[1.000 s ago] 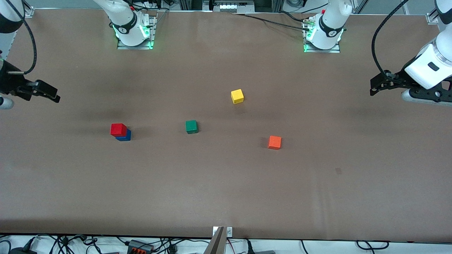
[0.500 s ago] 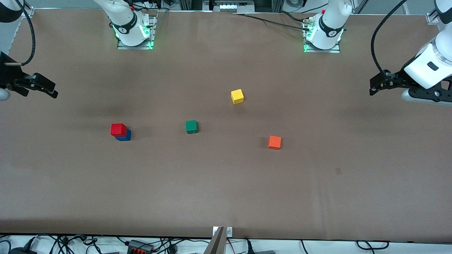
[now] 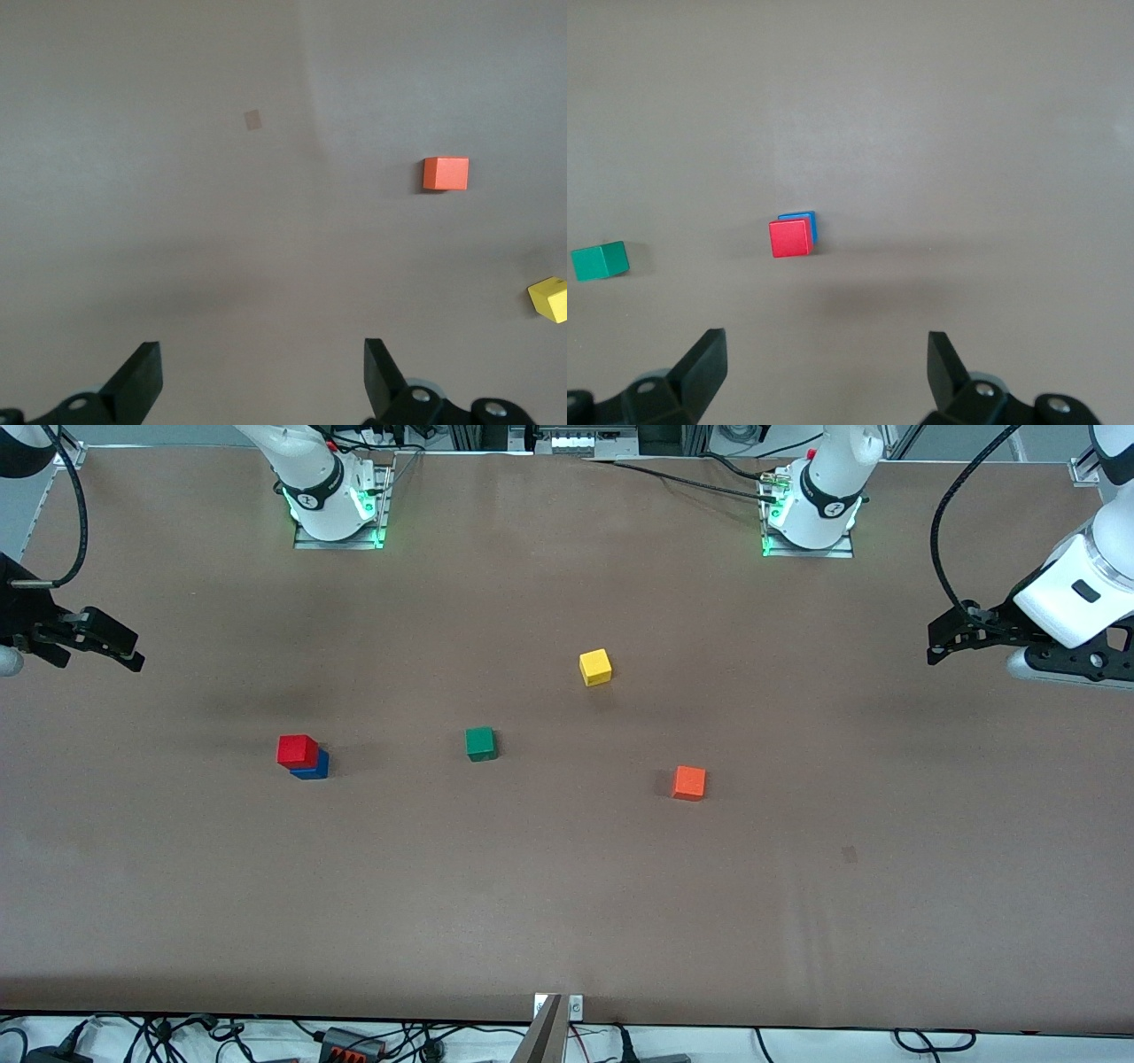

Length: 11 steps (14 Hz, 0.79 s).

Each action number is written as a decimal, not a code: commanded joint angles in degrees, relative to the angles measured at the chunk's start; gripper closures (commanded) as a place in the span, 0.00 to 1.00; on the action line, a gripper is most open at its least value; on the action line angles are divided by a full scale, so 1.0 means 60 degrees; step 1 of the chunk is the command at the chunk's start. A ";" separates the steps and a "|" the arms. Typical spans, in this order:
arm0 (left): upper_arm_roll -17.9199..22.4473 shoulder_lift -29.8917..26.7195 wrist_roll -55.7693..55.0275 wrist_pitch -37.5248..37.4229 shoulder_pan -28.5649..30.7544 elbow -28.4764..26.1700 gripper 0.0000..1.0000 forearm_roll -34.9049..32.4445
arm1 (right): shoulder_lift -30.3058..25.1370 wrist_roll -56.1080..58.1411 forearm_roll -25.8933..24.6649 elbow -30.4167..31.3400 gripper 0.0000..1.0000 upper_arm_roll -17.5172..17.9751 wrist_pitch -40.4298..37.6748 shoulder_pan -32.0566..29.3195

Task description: Pass red block to right arm, stack on blue

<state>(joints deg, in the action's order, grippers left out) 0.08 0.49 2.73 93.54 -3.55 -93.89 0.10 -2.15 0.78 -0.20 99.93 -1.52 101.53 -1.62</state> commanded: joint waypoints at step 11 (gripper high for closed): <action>0.0002 -0.0096 0.0028 -0.0164 -0.0038 0.0077 0.00 0.0041 | -0.0344 0.0164 -0.0113 0.0015 0.00 -0.0113 -0.0983 0.0079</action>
<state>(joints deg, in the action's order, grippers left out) 0.06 0.49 2.73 93.51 -3.65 -93.89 0.10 -2.86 1.11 -0.24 99.83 -2.25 97.37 -1.19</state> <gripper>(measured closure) 0.000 0.000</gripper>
